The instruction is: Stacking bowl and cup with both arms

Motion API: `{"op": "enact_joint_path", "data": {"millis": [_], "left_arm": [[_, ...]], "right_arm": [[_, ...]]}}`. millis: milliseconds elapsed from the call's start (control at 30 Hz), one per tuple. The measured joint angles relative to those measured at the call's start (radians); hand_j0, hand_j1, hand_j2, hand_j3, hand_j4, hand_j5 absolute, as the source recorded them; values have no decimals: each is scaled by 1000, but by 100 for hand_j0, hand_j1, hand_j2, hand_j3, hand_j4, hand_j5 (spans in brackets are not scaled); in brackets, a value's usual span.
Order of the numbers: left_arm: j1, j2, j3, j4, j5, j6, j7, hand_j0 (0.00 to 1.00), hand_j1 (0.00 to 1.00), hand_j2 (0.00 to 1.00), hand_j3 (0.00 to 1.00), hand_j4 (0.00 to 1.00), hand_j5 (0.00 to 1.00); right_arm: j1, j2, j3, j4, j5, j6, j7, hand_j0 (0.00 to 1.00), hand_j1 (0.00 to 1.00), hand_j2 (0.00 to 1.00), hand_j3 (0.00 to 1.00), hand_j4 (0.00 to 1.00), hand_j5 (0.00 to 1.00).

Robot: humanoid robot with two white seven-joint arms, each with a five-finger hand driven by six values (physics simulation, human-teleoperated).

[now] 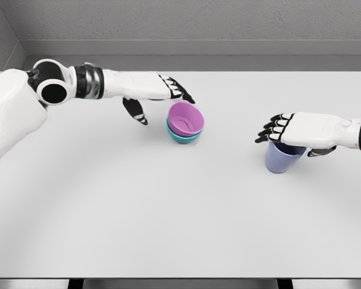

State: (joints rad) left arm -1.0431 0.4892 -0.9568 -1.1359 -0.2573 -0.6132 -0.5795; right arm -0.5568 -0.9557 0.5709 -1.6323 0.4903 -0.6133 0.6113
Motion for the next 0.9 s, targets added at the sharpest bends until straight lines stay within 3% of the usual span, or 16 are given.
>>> {"op": "enact_joint_path", "data": {"millis": [100, 267, 333, 700, 900], "left_arm": [[14, 101, 8, -17, 72, 0, 1, 100, 100, 100, 100, 100, 100], [156, 194, 81, -15, 102, -1, -4, 100, 100, 100, 100, 100, 100], [181, 206, 106, -13, 104, -1, -11, 100, 100, 100, 100, 100, 100], [181, 221, 142, -13, 108, 0, -27, 100, 100, 100, 100, 100, 100], [181, 244, 143, -13, 108, 0, -28, 100, 100, 100, 100, 100, 100]], "right_arm": [[0, 1, 0, 0, 0, 0, 0, 100, 100, 100, 100, 100, 100], [-2, 1, -1, 0, 5, 0, 0, 100, 100, 100, 100, 100, 100], [-2, 1, -1, 0, 5, 0, 0, 90, 90, 90, 90, 90, 90], [-5, 1, -1, 0, 6, 0, 0, 81, 81, 81, 81, 81, 81], [0, 3, -3, 0, 15, 4, -5, 81, 81, 81, 81, 81, 81]]}}
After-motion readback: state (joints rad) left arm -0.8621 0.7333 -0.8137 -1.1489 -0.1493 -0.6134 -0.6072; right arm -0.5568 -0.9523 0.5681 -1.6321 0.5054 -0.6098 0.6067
